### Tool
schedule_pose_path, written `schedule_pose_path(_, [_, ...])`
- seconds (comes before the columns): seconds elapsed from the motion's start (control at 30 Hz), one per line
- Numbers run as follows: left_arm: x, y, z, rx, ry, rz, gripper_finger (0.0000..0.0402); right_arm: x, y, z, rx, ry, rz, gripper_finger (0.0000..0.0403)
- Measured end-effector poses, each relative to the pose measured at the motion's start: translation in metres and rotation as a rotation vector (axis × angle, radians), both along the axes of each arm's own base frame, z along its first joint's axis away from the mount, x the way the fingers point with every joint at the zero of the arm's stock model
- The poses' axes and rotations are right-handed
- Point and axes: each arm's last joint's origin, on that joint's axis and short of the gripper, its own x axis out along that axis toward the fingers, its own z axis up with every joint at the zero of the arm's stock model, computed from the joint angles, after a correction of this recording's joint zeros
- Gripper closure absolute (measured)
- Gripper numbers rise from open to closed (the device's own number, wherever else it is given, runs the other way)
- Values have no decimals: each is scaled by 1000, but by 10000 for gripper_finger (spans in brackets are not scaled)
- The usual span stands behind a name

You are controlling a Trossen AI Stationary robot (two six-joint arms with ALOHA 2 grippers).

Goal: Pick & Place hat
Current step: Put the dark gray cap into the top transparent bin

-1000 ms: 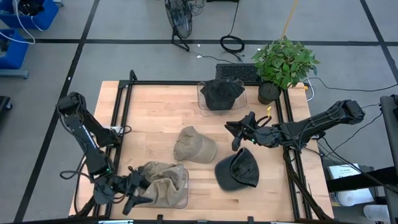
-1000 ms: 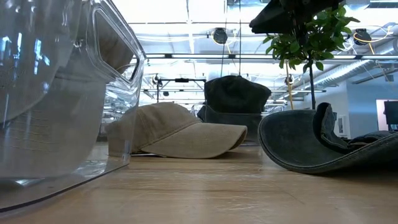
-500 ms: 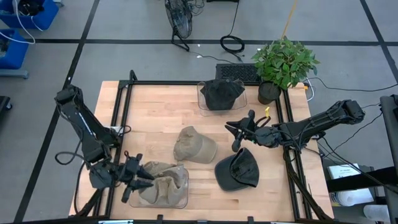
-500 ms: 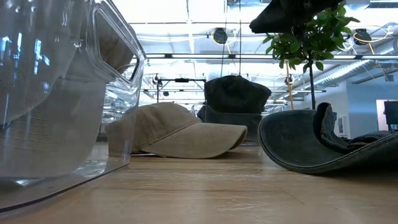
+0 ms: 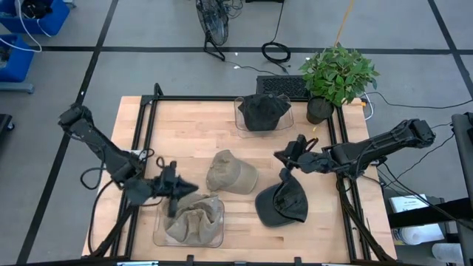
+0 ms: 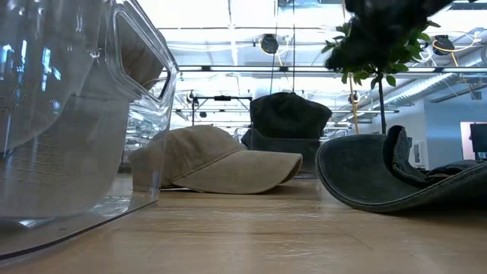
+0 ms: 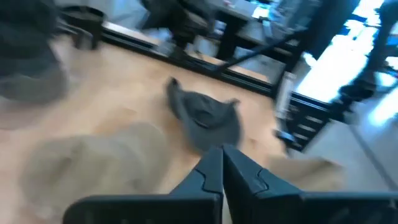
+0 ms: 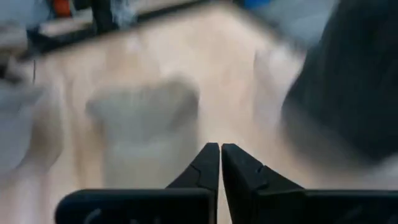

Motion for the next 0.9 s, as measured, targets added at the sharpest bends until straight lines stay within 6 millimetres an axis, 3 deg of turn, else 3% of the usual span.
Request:
schedule_pose_path(0.2, [24, 36, 0, 19, 20, 109, 367, -27, 1, -8, 345, 146, -14, 401])
schedule_pose_path(0.4, [41, 69, -2, 70, 79, -43, 383, -38, 17, -5, 475, 116, -22, 402])
schedule_pose_path(0.57, [48, 91, -2, 60, 95, -129, 391, -37, 40, -5, 542, 146, -69, 403])
schedule_pose_path(0.73, [51, 106, -2, 64, 97, -199, 384, -26, 66, 14, 528, 301, -154, 403])
schedule_pose_path(0.9, [52, 117, -2, 113, 90, -257, 397, -13, 81, 35, 572, 413, -382, 403])
